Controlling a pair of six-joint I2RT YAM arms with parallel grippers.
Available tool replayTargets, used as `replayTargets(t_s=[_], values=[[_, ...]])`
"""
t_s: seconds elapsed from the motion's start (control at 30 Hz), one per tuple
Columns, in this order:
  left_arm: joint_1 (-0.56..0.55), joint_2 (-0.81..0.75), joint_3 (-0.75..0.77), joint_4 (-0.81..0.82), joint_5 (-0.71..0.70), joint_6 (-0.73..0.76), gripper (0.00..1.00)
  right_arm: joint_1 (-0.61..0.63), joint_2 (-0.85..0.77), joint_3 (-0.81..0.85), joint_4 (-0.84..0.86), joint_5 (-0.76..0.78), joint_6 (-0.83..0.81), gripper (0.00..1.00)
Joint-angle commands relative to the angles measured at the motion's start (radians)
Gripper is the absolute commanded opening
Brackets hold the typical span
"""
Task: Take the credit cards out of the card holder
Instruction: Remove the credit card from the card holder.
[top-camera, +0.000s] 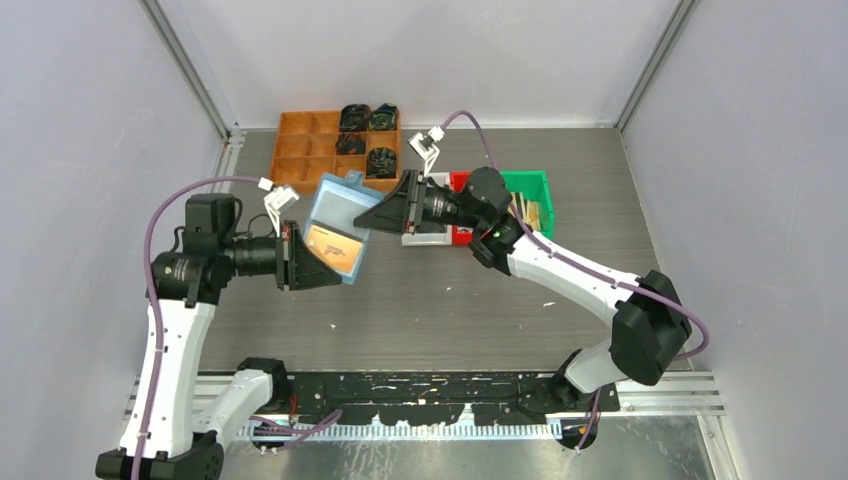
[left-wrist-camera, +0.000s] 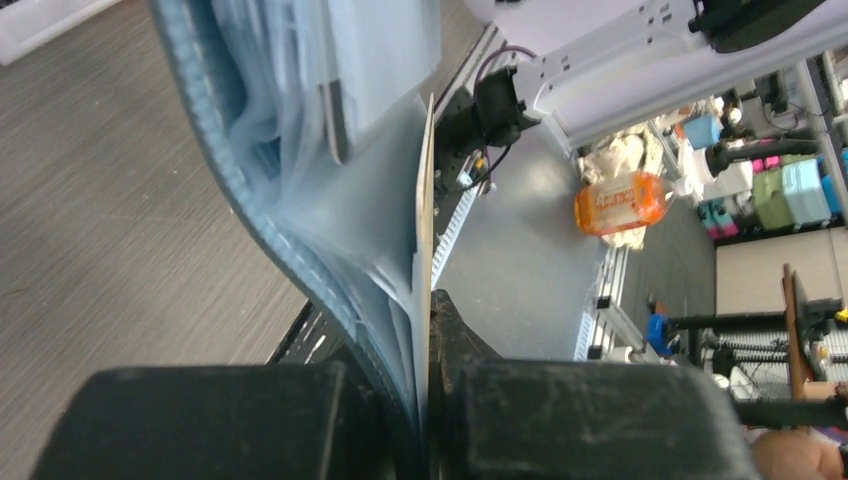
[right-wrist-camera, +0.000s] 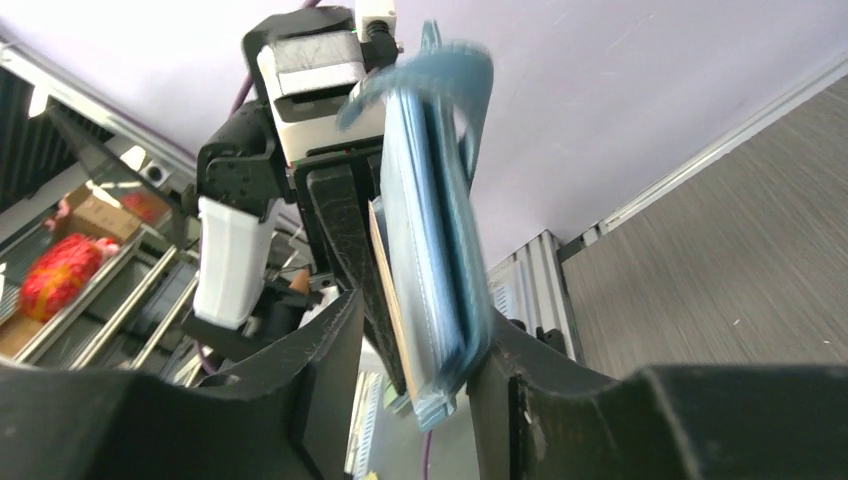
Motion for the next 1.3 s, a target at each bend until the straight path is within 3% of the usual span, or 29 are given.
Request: replayTargets(t_s=[0.0, 0.07, 0.23, 0.4, 0.57, 0.73, 0.93, 1.07, 1.13, 1.2, 1.27], values=[[-0.002, 0.069, 0.128, -0.303, 0.045, 0.372, 0.0, -0.034, 0.015, 0.102, 0.045, -0.203, 0.053, 0.45], [-0.002, 0.112, 0.16, -0.425, 0.041, 0.502, 0.0, -0.039, 0.024, 0.123, 0.016, -0.263, 0.051, 0.43], [-0.002, 0.147, 0.209, -0.488, 0.009, 0.578, 0.0, -0.041, 0.025, 0.149, -0.046, -0.346, 0.014, 0.42], [-0.003, 0.172, 0.232, -0.529, -0.017, 0.633, 0.0, -0.041, 0.007, 0.192, -0.236, -0.357, -0.123, 0.41], [-0.004, 0.213, 0.274, -0.61, -0.053, 0.718, 0.0, -0.029, 0.016, 0.251, -0.424, -0.352, -0.265, 0.51], [-0.004, 0.236, 0.296, -0.66, -0.071, 0.764, 0.0, 0.007, 0.033, 0.297, -0.556, -0.292, -0.386, 0.52], [-0.003, 0.234, 0.31, -0.705, -0.071, 0.807, 0.0, 0.026, 0.05, 0.308, -0.529, -0.263, -0.373, 0.34], [-0.003, 0.234, 0.313, -0.717, -0.07, 0.819, 0.02, 0.026, 0.035, 0.282, -0.444, -0.222, -0.324, 0.11], [-0.003, 0.223, 0.307, -0.678, -0.06, 0.771, 0.16, 0.024, 0.017, 0.247, -0.401, -0.162, -0.301, 0.03], [-0.004, 0.203, 0.293, -0.607, -0.047, 0.683, 0.32, 0.024, -0.003, 0.2, -0.309, -0.095, -0.247, 0.01], [-0.004, 0.179, 0.27, -0.501, -0.026, 0.581, 0.38, 0.024, -0.019, 0.144, -0.199, -0.045, -0.18, 0.01]])
